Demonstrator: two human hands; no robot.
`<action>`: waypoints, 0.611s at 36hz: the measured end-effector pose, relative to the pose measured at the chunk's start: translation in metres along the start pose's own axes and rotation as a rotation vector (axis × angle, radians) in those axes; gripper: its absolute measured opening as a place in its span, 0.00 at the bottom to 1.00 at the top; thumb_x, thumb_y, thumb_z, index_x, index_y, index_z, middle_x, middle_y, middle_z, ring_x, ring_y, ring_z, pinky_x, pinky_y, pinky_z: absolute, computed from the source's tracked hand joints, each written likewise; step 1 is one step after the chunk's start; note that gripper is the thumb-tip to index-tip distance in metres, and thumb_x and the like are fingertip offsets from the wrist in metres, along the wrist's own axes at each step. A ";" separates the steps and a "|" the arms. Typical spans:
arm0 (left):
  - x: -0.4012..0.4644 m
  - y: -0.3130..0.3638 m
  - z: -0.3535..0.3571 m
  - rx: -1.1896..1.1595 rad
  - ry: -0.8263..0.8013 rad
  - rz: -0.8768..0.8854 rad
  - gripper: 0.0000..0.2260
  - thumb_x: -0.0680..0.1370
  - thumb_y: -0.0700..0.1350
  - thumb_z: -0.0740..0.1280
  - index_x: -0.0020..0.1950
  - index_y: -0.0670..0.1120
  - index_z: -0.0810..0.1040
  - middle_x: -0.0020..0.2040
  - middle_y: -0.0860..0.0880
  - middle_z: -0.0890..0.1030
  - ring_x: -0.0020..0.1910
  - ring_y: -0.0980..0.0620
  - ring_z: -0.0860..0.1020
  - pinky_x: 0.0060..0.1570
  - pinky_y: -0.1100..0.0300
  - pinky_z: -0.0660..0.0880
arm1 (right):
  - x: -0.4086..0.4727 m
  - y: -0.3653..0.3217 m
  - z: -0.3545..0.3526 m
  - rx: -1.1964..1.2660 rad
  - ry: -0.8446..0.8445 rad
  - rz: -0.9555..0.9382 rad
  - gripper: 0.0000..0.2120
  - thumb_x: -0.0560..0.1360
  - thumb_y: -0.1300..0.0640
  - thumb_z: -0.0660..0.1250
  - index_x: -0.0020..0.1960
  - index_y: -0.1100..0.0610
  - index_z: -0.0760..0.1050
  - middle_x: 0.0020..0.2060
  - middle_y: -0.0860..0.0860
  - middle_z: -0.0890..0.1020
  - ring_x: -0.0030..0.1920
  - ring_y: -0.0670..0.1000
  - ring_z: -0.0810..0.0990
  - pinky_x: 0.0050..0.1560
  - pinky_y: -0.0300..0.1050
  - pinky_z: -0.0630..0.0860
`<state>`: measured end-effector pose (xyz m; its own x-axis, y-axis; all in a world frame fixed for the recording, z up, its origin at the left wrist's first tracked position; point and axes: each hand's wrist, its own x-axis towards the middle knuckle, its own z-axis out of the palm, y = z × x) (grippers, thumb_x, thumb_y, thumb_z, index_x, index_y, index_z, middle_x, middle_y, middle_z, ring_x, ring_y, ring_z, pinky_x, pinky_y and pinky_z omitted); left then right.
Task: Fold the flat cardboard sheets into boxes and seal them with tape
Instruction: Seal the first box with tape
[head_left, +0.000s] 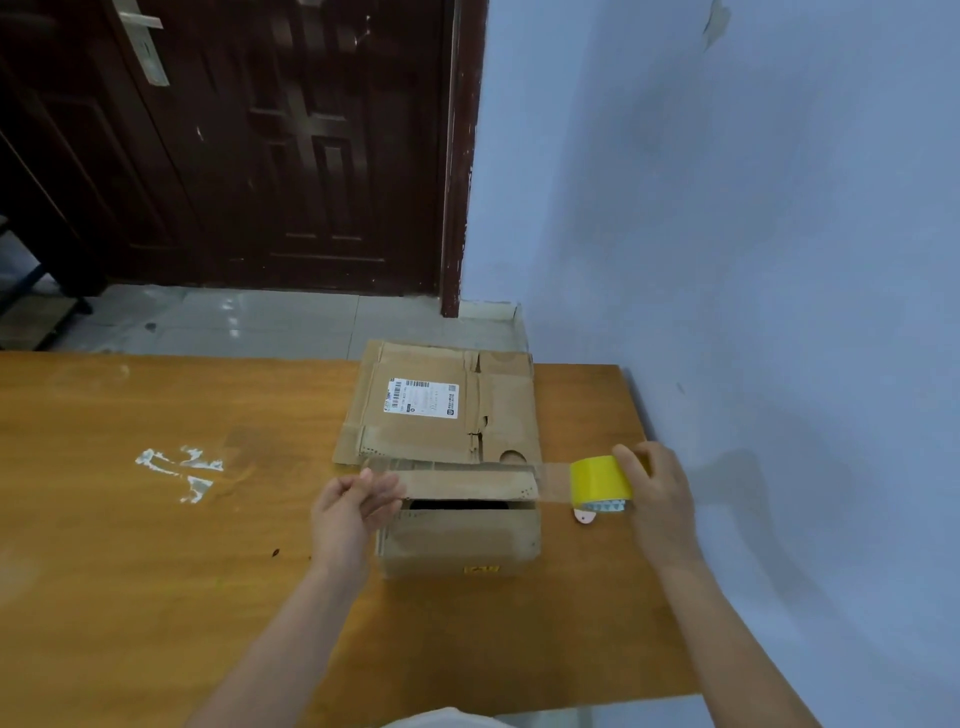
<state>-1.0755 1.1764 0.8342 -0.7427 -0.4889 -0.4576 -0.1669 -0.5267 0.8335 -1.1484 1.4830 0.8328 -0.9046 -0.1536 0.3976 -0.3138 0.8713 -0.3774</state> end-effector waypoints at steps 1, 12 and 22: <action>0.000 -0.002 -0.003 -0.059 -0.043 -0.017 0.09 0.80 0.39 0.60 0.40 0.43 0.70 0.40 0.41 0.83 0.37 0.49 0.83 0.36 0.59 0.81 | -0.001 -0.002 0.001 -0.018 0.019 -0.007 0.31 0.61 0.74 0.75 0.58 0.55 0.69 0.48 0.62 0.78 0.51 0.55 0.71 0.43 0.49 0.78; 0.012 -0.030 -0.017 -0.100 -0.119 -0.060 0.08 0.82 0.40 0.56 0.42 0.44 0.67 0.47 0.40 0.83 0.47 0.46 0.83 0.50 0.54 0.79 | -0.009 0.003 0.017 -0.232 -0.027 -0.137 0.37 0.50 0.74 0.79 0.54 0.56 0.69 0.42 0.59 0.78 0.39 0.58 0.77 0.36 0.43 0.74; 0.024 -0.033 -0.022 -0.252 -0.076 -0.096 0.08 0.82 0.41 0.55 0.43 0.46 0.63 0.46 0.35 0.82 0.45 0.39 0.83 0.45 0.48 0.81 | -0.010 -0.008 0.037 -0.232 -0.100 -0.159 0.35 0.51 0.73 0.78 0.53 0.56 0.70 0.42 0.57 0.77 0.39 0.55 0.76 0.34 0.42 0.70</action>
<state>-1.0735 1.1666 0.7891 -0.7793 -0.3799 -0.4984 -0.0794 -0.7291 0.6798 -1.1473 1.4603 0.8009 -0.8769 -0.3316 0.3479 -0.3899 0.9141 -0.1115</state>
